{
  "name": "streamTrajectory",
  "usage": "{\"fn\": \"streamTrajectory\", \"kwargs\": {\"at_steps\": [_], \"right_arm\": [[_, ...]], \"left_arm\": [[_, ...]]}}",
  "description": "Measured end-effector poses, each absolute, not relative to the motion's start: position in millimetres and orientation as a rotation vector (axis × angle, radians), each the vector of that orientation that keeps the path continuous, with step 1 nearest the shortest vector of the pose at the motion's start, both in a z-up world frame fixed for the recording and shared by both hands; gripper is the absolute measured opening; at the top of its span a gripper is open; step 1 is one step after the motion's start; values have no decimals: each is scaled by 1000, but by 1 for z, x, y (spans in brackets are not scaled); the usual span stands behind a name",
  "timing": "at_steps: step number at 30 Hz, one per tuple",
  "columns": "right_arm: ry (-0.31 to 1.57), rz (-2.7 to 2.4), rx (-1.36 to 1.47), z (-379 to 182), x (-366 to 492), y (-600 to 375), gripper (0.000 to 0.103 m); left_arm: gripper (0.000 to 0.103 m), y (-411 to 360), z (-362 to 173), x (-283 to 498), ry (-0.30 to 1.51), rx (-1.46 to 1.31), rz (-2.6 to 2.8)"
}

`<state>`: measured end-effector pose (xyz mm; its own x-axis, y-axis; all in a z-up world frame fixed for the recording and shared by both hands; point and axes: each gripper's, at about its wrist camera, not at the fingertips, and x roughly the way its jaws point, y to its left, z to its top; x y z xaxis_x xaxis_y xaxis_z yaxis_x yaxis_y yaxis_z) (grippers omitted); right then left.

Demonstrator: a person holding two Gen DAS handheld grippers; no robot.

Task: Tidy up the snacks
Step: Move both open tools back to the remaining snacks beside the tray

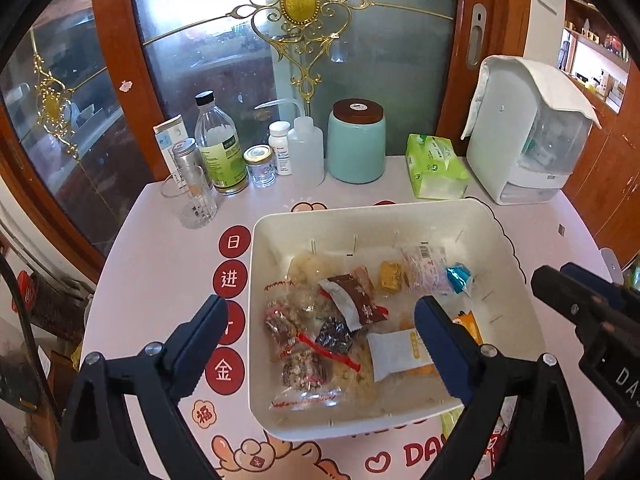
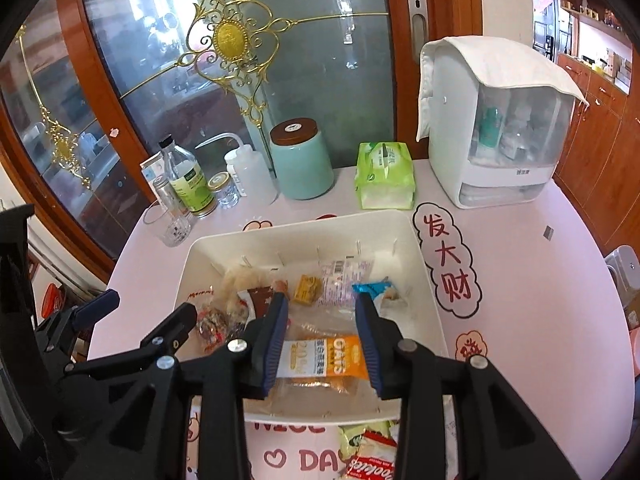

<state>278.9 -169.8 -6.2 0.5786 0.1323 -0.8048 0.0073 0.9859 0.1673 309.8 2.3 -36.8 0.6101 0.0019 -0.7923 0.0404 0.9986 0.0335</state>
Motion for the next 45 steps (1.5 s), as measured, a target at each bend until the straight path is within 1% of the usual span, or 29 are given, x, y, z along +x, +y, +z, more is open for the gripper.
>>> {"fn": "streamTrajectory", "kwargs": {"at_steps": [6,13,19,27,35,42,45], "right_arm": [[941,81,182,-6,252,-174,36],[938,93,215,-13,201,-180,36],[937,91,225,-21,158,-187,36],[968,79,229,-40,104,-205,36],[1073,28,232,-84,57,-243,37],[1094,-26,280,-102,53,-277,37],[1083,-18,280,-104,60,-284,41]], "left_arm": [[94,4,-33,282,896,32,-23],[94,1,-29,235,863,40,-24],[94,-5,-36,198,886,15,-54],[94,-17,-62,153,950,30,-105],[94,-39,-100,127,1034,79,-150],[94,-63,-127,132,1091,71,-181],[94,-75,-137,138,1106,68,-196]]}}
